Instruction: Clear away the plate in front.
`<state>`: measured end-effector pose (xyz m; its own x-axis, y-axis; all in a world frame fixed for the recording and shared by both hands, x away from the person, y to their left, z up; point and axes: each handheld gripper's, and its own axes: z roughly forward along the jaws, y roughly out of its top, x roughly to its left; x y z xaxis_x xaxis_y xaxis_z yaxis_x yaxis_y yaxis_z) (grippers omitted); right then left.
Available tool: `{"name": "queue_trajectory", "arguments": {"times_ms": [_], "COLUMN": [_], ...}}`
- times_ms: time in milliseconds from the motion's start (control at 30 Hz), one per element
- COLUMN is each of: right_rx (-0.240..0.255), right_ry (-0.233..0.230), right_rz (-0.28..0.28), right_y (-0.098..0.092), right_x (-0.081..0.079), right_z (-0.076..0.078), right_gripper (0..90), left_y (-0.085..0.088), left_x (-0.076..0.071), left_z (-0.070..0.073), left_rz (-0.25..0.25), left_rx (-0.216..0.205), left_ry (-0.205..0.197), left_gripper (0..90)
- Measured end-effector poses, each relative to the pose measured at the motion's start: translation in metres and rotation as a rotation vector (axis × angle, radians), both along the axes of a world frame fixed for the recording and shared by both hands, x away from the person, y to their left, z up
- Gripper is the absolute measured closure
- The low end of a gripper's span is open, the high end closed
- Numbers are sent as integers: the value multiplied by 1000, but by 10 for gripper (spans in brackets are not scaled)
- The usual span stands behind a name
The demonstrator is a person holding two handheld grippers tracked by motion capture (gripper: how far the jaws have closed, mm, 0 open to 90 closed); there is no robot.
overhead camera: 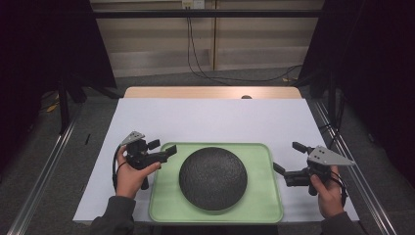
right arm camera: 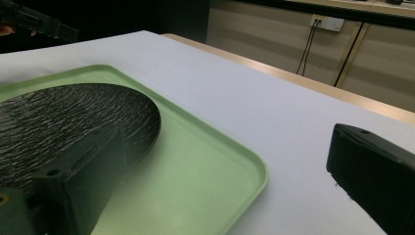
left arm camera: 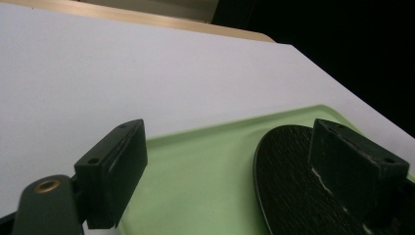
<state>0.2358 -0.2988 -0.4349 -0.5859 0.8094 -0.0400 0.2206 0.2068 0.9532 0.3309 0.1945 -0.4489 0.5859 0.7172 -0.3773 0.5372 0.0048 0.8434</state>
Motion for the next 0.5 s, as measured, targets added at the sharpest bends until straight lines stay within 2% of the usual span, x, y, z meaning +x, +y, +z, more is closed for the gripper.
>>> {"name": "queue_trajectory", "arguments": {"times_ms": [200,333,500], "right_rx": [0,0,-1], "right_ry": [5,6,7], "right_rz": [0,-2,-5], "right_y": [0,0,0], "right_x": [0,1,1], "right_z": [0,-1,-1], "right_gripper": [9,10,10], "left_y": [10,16,22], "left_x": [0,1,1], "left_z": [4,4,5], "left_rz": [29,56,80], "left_rx": [15,30,25], "left_ry": [-29,-23,-26], "left_gripper": [126,116,108]}}
